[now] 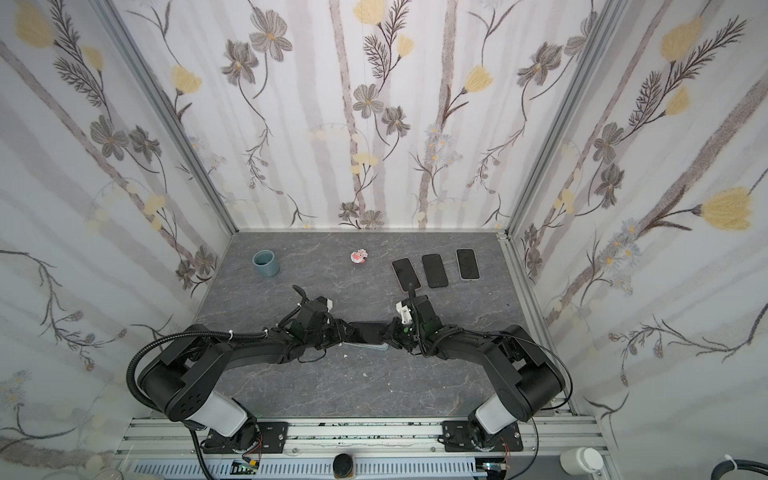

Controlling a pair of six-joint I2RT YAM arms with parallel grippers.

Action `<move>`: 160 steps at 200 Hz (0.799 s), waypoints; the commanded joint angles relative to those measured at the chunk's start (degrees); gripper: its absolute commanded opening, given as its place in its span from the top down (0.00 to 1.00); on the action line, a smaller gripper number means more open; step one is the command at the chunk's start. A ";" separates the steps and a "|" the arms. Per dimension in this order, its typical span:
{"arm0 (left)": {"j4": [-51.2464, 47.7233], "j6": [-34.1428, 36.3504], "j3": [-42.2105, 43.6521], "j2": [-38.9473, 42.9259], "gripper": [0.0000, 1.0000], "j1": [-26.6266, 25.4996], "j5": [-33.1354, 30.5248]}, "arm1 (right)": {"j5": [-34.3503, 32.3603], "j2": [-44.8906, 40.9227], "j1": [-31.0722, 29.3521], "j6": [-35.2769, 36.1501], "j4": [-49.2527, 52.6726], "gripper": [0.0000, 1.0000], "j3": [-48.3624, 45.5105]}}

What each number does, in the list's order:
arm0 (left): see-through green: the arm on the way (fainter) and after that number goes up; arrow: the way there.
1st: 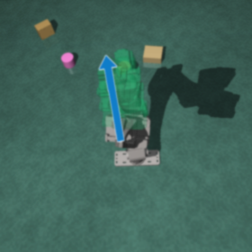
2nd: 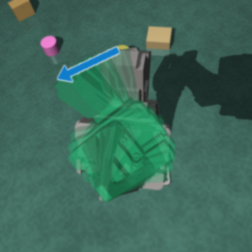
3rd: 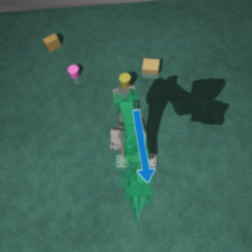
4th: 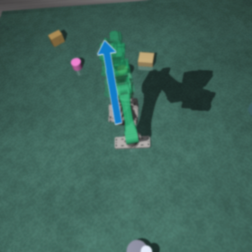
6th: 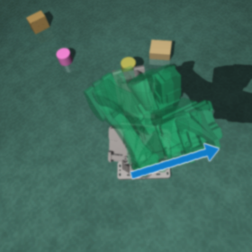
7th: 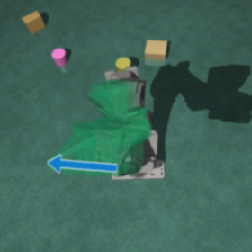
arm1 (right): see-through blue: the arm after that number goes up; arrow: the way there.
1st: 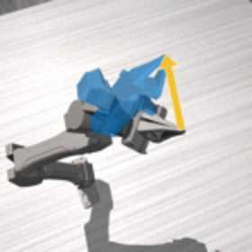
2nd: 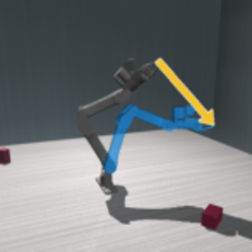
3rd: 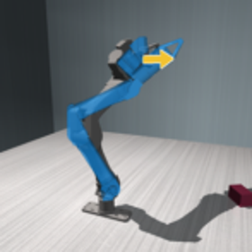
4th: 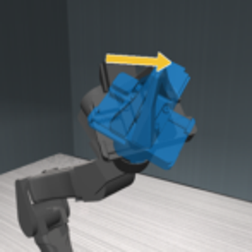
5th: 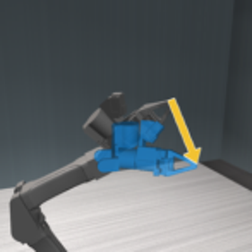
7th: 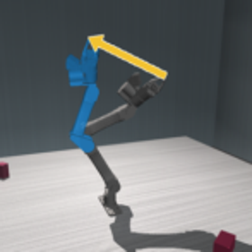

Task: Put the phone into the phone case
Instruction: 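Press the black phone down into the pale green case with both grippers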

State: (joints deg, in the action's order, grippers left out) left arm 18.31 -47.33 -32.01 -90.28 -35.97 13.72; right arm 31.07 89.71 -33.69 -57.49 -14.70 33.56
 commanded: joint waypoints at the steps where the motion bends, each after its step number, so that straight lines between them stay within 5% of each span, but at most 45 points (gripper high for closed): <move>1: -3.01 0.13 0.19 -0.20 0.52 -0.45 3.60 | -8.36 0.54 -0.18 1.67 13.65 0.79 0.18; 64: -3.63 0.53 -0.06 -0.17 0.52 -0.45 4.07 | -10.01 -1.55 -0.19 3.85 19.02 0.60 3.02; 160: -9.61 6.99 -5.08 -0.01 0.52 -0.47 4.71 | -14.23 -7.67 -0.24 7.59 33.31 0.49 7.74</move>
State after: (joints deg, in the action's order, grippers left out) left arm 11.79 -43.70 -35.16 -89.82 -36.45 17.32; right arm 18.90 83.64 -34.00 -51.29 12.86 40.05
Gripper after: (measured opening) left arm 0.476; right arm 0.510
